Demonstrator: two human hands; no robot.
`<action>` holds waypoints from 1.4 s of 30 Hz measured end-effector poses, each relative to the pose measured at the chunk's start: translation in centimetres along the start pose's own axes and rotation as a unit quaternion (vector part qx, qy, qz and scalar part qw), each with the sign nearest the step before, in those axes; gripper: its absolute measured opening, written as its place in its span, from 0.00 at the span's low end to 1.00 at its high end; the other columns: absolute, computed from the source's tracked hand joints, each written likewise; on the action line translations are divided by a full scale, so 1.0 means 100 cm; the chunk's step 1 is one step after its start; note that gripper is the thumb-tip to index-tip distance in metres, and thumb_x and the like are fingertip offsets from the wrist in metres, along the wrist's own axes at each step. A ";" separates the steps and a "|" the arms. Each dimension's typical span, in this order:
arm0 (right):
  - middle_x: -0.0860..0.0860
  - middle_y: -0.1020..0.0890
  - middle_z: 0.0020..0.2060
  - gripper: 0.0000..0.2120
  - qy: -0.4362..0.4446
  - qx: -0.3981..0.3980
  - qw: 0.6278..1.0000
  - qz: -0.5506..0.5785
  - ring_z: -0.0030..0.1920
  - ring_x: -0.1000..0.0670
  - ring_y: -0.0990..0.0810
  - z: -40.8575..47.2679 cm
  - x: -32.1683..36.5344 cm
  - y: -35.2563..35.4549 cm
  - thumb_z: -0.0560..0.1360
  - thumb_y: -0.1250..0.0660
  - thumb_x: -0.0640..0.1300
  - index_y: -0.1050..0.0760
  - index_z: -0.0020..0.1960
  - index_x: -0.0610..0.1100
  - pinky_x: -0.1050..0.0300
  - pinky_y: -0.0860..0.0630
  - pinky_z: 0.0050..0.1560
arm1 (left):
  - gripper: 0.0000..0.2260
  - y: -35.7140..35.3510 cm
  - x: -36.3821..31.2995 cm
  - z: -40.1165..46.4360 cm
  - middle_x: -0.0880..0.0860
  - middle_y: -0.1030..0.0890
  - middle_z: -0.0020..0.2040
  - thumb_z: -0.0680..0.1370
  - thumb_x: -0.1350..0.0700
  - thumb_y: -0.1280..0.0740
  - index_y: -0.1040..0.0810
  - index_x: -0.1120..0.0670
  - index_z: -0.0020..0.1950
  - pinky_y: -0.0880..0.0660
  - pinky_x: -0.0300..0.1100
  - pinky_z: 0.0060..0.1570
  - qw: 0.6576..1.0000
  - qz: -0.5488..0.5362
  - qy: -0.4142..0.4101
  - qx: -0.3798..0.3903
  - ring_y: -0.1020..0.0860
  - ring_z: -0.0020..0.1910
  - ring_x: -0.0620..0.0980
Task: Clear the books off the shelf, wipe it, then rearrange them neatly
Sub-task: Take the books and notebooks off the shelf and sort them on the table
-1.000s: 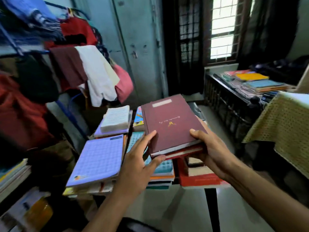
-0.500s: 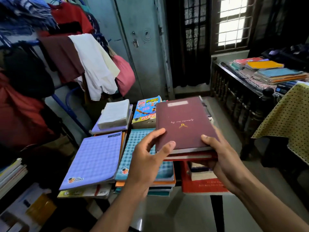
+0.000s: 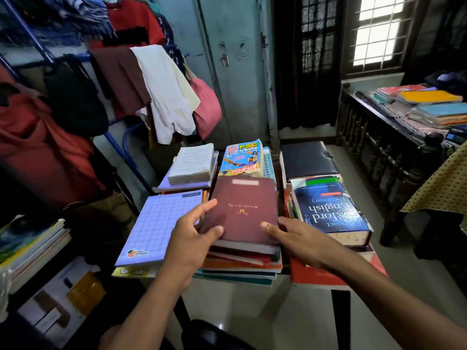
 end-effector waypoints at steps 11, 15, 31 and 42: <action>0.60 0.22 0.40 0.24 0.129 -0.029 0.991 -0.025 0.41 0.57 0.23 0.033 0.089 -0.033 0.79 0.35 0.62 0.31 0.70 0.53 0.59 0.32 0.41 | 0.21 0.078 -0.002 0.019 0.52 0.15 0.58 0.77 0.75 0.38 0.19 0.55 0.62 0.22 0.43 0.57 0.972 -0.190 -0.038 -0.132 0.18 0.56 0.50; 0.48 0.20 0.64 0.25 0.131 0.025 0.989 -0.061 0.62 0.47 0.21 0.070 0.124 -0.078 0.79 0.34 0.59 0.32 0.71 0.49 0.57 0.30 0.51 | 0.21 0.127 0.034 0.026 0.51 0.15 0.55 0.78 0.75 0.38 0.20 0.52 0.60 0.23 0.41 0.56 0.979 -0.091 -0.015 -0.182 0.19 0.54 0.48; 0.54 0.17 0.49 0.18 0.301 0.088 0.938 -0.146 0.53 0.48 0.19 0.047 0.289 -0.233 0.74 0.34 0.61 0.25 0.59 0.53 0.53 0.25 0.49 | 0.14 0.292 0.070 -0.047 0.48 0.17 0.55 0.73 0.47 0.31 0.22 0.44 0.59 0.21 0.51 0.59 0.944 0.214 0.031 -0.250 0.19 0.56 0.47; 0.46 0.21 0.56 0.23 0.089 0.238 0.960 0.117 0.50 0.48 0.19 0.090 0.338 -0.422 0.77 0.28 0.53 0.32 0.63 0.44 0.53 0.18 0.37 | 0.30 0.484 0.194 -0.182 0.56 0.30 0.76 0.80 0.34 0.41 0.34 0.50 0.77 0.41 0.62 0.75 0.789 0.406 0.267 -0.376 0.33 0.74 0.60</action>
Point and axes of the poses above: each hand's wrist, its own z-axis towards the middle knuckle, its own y-axis out of the back of the hand, x = y × z, the point moved 6 cm from there along z, towards the middle knuckle
